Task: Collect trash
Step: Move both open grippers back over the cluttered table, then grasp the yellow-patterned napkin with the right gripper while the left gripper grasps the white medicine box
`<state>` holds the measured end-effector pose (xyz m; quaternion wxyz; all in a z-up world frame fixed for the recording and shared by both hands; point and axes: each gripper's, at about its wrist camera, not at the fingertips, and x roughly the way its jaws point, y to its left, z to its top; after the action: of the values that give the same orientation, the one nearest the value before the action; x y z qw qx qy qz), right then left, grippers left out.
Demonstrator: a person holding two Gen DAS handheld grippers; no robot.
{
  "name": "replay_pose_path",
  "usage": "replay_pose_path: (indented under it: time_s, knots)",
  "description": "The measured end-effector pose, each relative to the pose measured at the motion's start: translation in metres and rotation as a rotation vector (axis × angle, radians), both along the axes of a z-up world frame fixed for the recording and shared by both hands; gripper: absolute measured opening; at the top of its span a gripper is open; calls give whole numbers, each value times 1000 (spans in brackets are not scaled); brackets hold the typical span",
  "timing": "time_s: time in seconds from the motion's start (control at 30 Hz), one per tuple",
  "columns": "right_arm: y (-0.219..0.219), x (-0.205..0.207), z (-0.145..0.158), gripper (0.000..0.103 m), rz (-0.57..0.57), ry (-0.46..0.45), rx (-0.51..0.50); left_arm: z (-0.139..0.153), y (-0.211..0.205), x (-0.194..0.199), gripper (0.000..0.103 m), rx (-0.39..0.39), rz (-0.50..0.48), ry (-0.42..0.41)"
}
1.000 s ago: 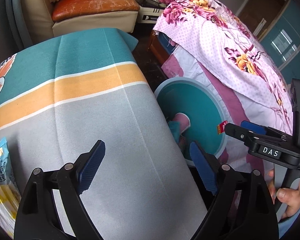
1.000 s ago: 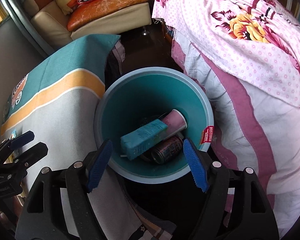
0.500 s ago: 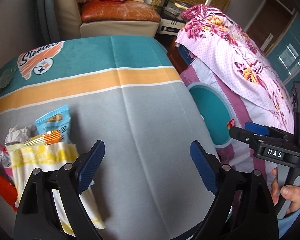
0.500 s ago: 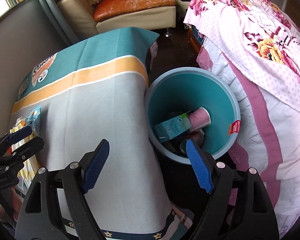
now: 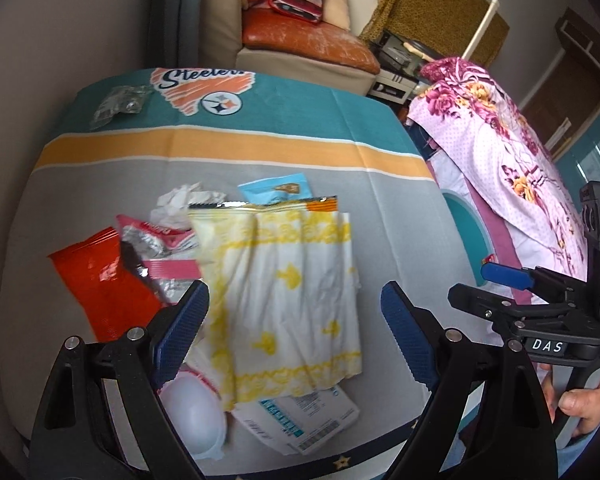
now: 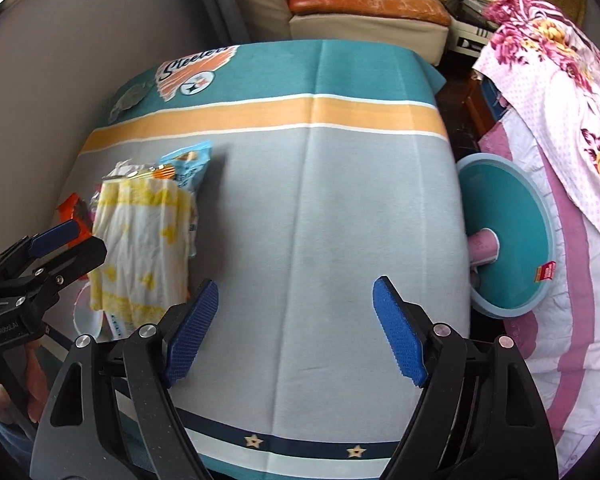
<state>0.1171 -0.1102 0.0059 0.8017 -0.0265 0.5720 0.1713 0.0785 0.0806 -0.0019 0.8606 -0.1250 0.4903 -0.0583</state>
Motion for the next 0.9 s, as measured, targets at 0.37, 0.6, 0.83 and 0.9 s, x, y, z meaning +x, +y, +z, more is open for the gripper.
replay_pose_path:
  time_s: [0.37, 0.6, 0.83, 0.9]
  knots:
    - [77, -27, -16, 76, 133, 68, -19, -30, 68, -51, 88, 18, 81, 74]
    - [117, -17, -27, 76, 168, 69, -11, -51, 86, -62, 88, 5, 120, 114]
    - [124, -7, -42, 72, 152, 72, -8, -65, 85, -62, 88, 11, 110, 147]
    - [123, -5, -44, 63, 149, 63, -13, -69, 85, -61, 88, 9, 109, 157]
